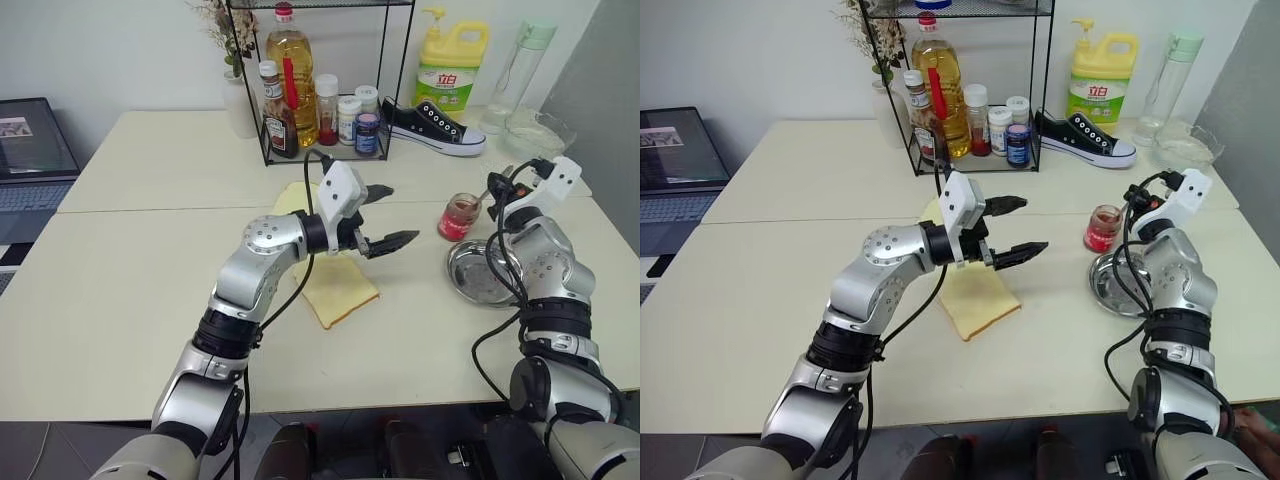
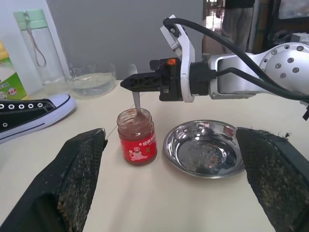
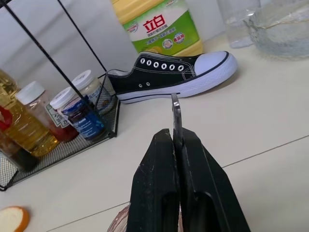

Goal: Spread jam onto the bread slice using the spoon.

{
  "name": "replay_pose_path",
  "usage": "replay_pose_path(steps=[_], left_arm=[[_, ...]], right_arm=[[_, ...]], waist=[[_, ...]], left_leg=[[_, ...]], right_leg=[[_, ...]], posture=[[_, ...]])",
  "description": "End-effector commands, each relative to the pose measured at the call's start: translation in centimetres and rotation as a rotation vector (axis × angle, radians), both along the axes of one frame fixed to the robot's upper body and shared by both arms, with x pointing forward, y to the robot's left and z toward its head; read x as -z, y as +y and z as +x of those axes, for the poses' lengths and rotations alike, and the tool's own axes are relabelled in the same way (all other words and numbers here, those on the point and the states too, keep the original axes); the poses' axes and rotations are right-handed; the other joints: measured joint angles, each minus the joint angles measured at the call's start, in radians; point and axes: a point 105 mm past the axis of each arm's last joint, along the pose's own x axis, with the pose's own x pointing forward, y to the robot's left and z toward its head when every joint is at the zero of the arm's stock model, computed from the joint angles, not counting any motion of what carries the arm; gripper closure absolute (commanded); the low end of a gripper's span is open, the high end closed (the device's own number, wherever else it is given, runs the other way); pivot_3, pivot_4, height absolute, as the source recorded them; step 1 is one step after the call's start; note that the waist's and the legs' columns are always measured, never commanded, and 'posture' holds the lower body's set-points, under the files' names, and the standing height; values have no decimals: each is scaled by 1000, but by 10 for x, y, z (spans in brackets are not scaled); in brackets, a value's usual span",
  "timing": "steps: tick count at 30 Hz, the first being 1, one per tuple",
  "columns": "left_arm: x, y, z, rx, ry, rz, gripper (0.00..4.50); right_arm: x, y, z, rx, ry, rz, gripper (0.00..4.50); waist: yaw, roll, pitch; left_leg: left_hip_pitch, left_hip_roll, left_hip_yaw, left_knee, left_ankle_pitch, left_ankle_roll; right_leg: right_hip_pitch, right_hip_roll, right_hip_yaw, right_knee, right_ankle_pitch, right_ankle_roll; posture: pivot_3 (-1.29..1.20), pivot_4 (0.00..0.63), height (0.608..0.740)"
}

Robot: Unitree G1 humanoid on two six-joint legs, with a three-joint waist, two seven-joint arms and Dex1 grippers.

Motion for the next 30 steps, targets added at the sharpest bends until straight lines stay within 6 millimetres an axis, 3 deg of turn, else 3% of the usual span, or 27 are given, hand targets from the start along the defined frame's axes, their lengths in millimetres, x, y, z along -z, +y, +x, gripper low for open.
replay_pose_path(steps=[1, 18, 30], left_arm=[[-15, -1, -1, 15, -56, -16, 0], [-14, -2, -1, 26, -57, -17, 0], [-13, 0, -1, 31, -57, -17, 0]], right_arm=[[-33, -5, -2, 20, -97, 49, 4475], [-52, -9, -3, 26, -136, 79, 4475], [-61, -22, -7, 55, -159, 235, 4475]], waist=[[0, 0, 0], [-1, 0, 0], [0, 0, 0]], left_leg=[[0, 0, 0, 0, 0, 0], [0, 0, 0, 0, -1, 3], [0, 0, 0, 0, -2, 3]], right_leg=[[0, 0, 0, 0, 0, 0], [0, 0, 0, 0, 0, 0], [0, 0, 0, 0, 0, 0]], posture=[[0, 150, 740], [0, 150, 740], [0, 150, 740]])
